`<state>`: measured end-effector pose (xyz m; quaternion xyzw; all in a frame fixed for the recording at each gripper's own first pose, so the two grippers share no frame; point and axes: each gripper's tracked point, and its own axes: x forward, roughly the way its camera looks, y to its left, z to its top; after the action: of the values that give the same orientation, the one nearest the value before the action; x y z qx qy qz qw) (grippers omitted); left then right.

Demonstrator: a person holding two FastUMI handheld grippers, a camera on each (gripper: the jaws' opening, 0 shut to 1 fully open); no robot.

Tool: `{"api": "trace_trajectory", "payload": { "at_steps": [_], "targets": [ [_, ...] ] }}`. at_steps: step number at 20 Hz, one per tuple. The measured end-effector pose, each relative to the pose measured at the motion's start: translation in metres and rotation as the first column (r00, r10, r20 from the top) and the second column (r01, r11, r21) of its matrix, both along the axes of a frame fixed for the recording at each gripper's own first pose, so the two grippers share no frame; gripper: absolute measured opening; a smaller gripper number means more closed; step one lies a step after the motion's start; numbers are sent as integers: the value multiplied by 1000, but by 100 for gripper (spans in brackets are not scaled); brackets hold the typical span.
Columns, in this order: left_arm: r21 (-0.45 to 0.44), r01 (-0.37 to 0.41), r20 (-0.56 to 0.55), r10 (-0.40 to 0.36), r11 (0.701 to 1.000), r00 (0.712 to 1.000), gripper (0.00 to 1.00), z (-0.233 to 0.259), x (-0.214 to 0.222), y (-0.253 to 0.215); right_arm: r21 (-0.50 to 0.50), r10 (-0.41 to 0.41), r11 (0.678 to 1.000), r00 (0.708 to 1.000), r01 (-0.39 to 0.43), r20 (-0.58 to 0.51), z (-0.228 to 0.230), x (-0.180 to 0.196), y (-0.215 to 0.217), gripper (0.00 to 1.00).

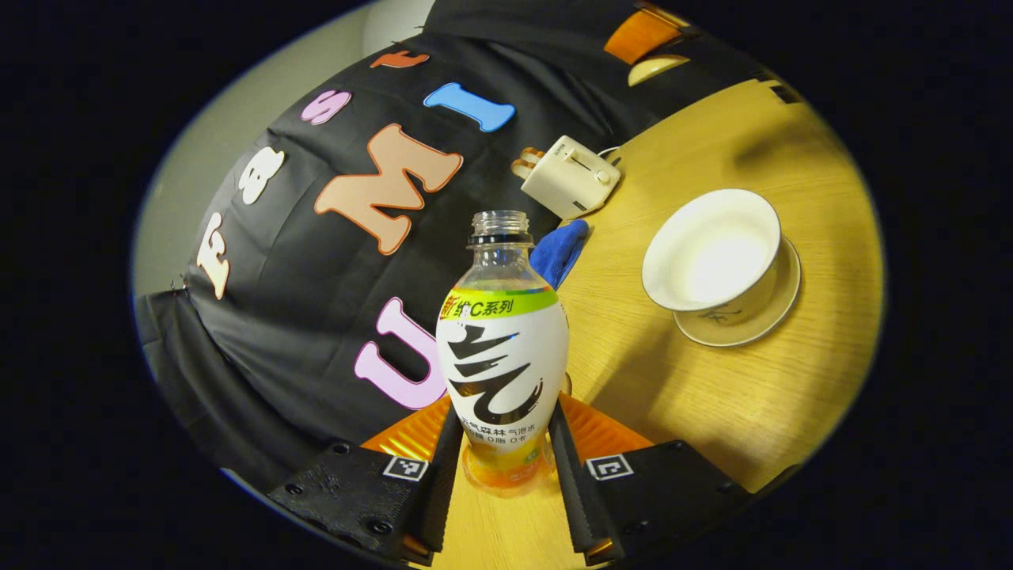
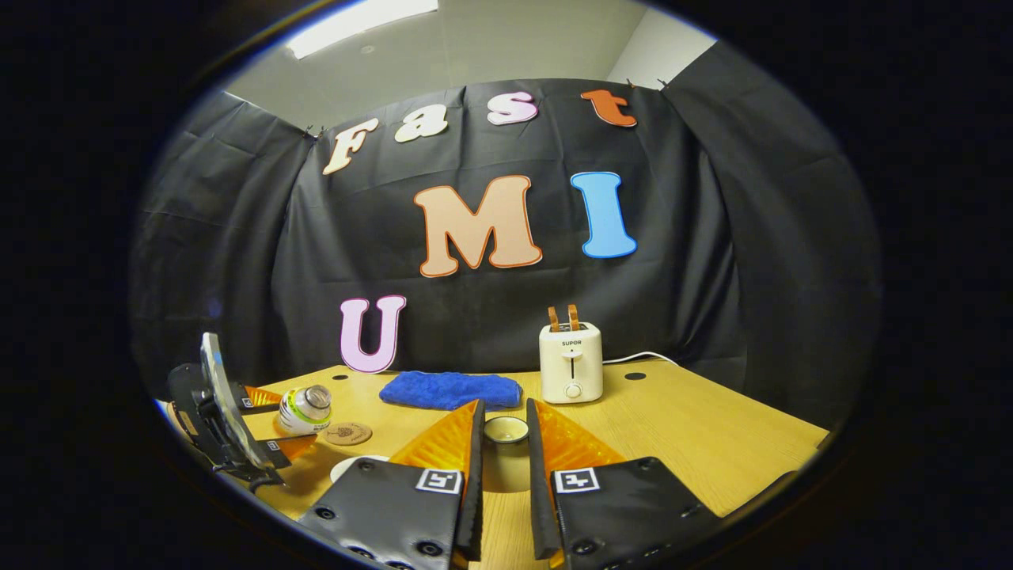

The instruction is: Open the teacup lid with one hand, grasp the water bottle and pour water into the teacup with the other hand; after pouring, place the water bottle on the coaster and then close the teacup lid.

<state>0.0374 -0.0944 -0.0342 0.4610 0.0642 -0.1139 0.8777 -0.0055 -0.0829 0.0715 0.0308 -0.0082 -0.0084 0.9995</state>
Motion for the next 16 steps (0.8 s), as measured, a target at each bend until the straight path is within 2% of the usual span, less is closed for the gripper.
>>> {"api": "trace_trajectory", "payload": {
  "at_steps": [4, 9, 13, 16],
  "targets": [
    [102, 35, 22, -38, 994, 999, 57, -4, -7, -9, -1, 1, 1000, 1000, -1, 6, 1, -1, 0, 27],
    [244, 60, 50, -74, 968, 996, 57, -2, -11, -8, -1, -1, 1000, 1000, 1, 6, 3, -2, -1, 27],
    [383, 67, 78, -104, 921, 992, 57, 1, -13, -7, -3, -2, 1000, 1000, 2, 9, 4, -3, -2, 27],
    [450, 76, 91, -130, 890, 987, 58, 4, -15, -8, -6, -1, 1000, 1000, 1, 12, 5, -3, -1, 27]
  ]
}}
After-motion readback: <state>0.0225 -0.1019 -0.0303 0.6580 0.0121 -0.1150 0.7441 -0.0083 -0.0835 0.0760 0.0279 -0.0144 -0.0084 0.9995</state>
